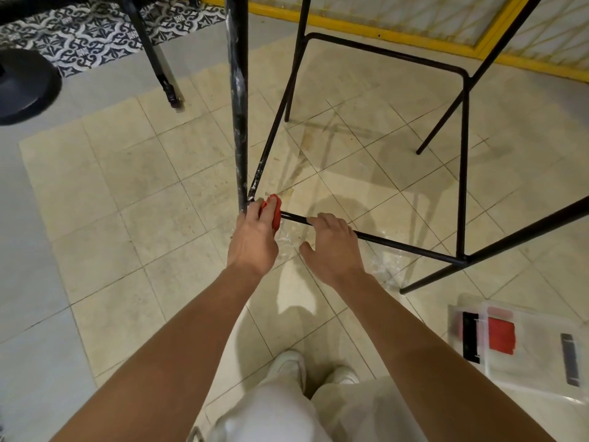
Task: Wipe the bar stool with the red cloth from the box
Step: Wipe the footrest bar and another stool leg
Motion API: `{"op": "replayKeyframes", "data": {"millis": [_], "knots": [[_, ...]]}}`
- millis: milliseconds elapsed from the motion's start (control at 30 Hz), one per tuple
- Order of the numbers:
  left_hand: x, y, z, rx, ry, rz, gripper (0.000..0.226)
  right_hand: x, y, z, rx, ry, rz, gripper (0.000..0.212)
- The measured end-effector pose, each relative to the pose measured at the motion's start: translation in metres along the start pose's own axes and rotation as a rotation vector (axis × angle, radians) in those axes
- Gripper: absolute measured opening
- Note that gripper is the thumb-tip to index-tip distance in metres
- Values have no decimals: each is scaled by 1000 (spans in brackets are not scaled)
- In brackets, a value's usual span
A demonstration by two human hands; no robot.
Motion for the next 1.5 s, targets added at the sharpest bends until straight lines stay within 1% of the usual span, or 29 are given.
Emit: {"op": "replayKeyframes", "data": {"millis": [67, 133, 167, 233, 300, 367, 433, 533, 600, 667, 733, 800, 900, 1000, 1067, 1167, 1300, 1400, 1500], "knots": [[-8, -5, -2, 51, -51, -137, 62, -9, 3, -1, 11, -80, 164, 45], [-21, -9, -5, 54, -122, -288, 59, -15, 4, 0, 90, -118, 437, 37], [-27, -12, -7, 41, -135, -350, 58, -14, 6, 1, 144, -83, 578, 34], [-27, -17, -12, 9, -112, -419, 60, -5, 13, 2, 236, 53, 818, 31], [-26, -16, -14, -48, -91, -484, 65, -1, 20, -2, 260, 146, 964, 33], [-28, -15, -15, -99, -76, -584, 72, 0, 26, -5, 232, 189, 1033, 39], [-27, -20, -20, -129, -17, -698, 80, 1, 27, -5, 220, 199, 1034, 46], [-28, -27, -24, -106, 26, -783, 75, -3, 25, 0, 227, 129, 1029, 49], [-30, -14, -28, -138, 23, -865, 68, -6, 22, 5, 267, 49, 1045, 47], [-36, 3, -29, -166, -33, -813, 59, -19, 16, 13, 277, -63, 999, 41], [-47, 24, -31, -176, -104, -659, 50, -27, 18, 25, 262, -128, 907, 38], [-57, 45, -27, -217, -174, -600, 42, -33, 27, 41, 214, -139, 795, 37], [-64, 65, -15, -270, -211, -601, 34, -33, 40, 67, 143, -140, 651, 32], [-70, 74, -3, -271, -235, -603, 32, -32, 50, 95, 89, -161, 537, 33], [-72, 76, 5, -269, -238, -600, 33, -34, 56, 110, 65, -167, 391, 37], [-72, 77, 12, -274, -218, -602, 35, -34, 67, 128, 9, -148, 219, 38], [-73, 78, 12, -308, -217, -609, 35, -21, 70, 126, -71, -62, 33, 40], [-73, 71, 15, -317, -220, -623, 35, -12, 64, 111, -138, 13, 3, 43], [-69, 60, 19, -301, -199, -595, 34, -14, 66, 114, -165, 16, -27, 42]]}}
Point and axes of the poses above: each hand's wrist, its own z-axis towards the middle knuckle, its own x-axis out of the palm, y = z × x, the point moved 9 cm from there along z, towards the middle knuckle, and after that the axes turned 1 degree about y, right-handed, at the moved point
